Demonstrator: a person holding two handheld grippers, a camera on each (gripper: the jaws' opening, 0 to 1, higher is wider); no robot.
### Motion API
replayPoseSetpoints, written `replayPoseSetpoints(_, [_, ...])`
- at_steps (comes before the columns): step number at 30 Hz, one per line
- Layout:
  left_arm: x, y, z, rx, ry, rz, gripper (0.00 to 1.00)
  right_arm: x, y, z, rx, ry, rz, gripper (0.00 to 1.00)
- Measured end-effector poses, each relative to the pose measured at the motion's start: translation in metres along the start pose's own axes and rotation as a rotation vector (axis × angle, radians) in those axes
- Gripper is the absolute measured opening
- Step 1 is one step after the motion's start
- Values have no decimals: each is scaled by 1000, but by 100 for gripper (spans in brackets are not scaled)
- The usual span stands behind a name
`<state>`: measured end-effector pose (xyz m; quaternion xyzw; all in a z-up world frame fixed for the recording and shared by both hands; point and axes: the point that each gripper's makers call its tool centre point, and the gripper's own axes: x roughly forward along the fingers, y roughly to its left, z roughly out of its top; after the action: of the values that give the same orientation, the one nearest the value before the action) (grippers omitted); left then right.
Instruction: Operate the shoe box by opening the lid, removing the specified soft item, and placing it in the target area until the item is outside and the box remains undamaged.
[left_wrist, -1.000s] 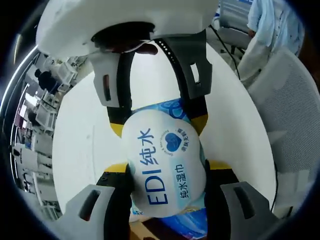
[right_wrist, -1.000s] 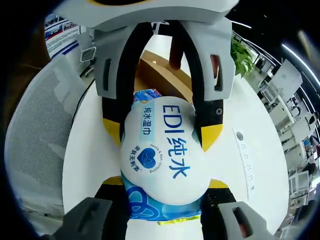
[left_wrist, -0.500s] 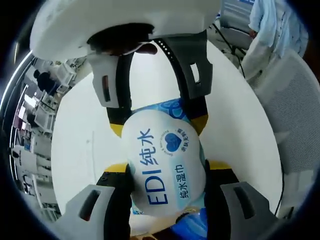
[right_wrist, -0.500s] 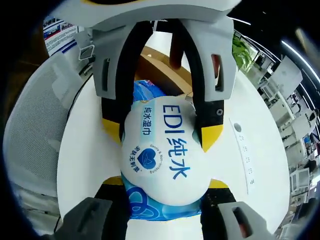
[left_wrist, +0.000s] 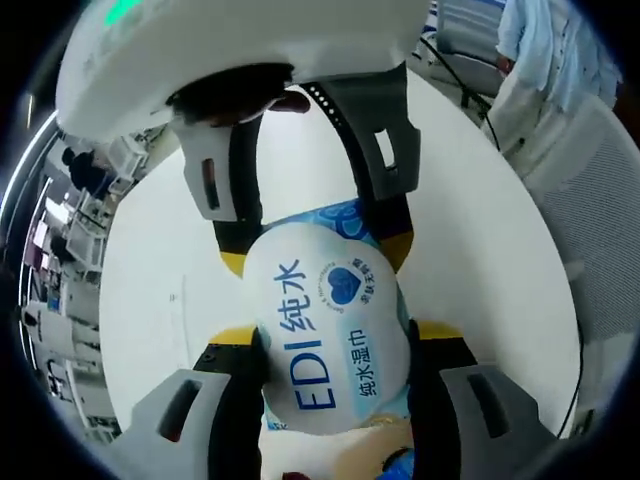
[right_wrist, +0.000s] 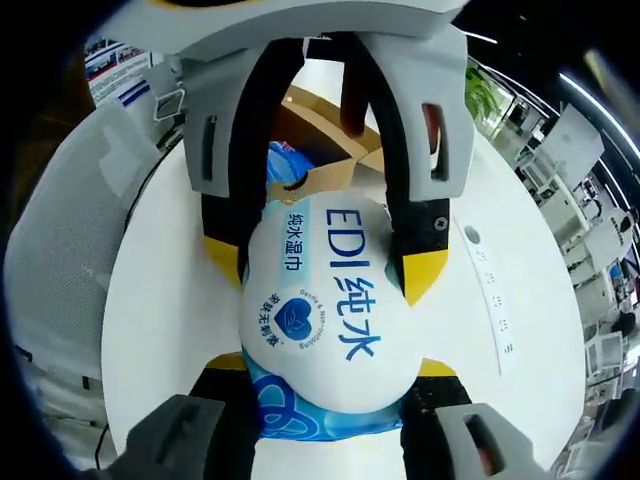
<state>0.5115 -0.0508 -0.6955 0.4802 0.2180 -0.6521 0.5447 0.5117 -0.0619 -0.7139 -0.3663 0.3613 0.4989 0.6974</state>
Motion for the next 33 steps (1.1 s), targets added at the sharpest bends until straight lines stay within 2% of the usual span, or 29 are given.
replayPoseSetpoints(20, [34, 0, -17, -7, 7, -24, 57, 34, -3, -20, 15, 10, 31, 54])
replayPoseSetpoints(33, [48, 1, -24, -21, 15, -29, 56, 47, -5, -28, 11, 20, 42, 54])
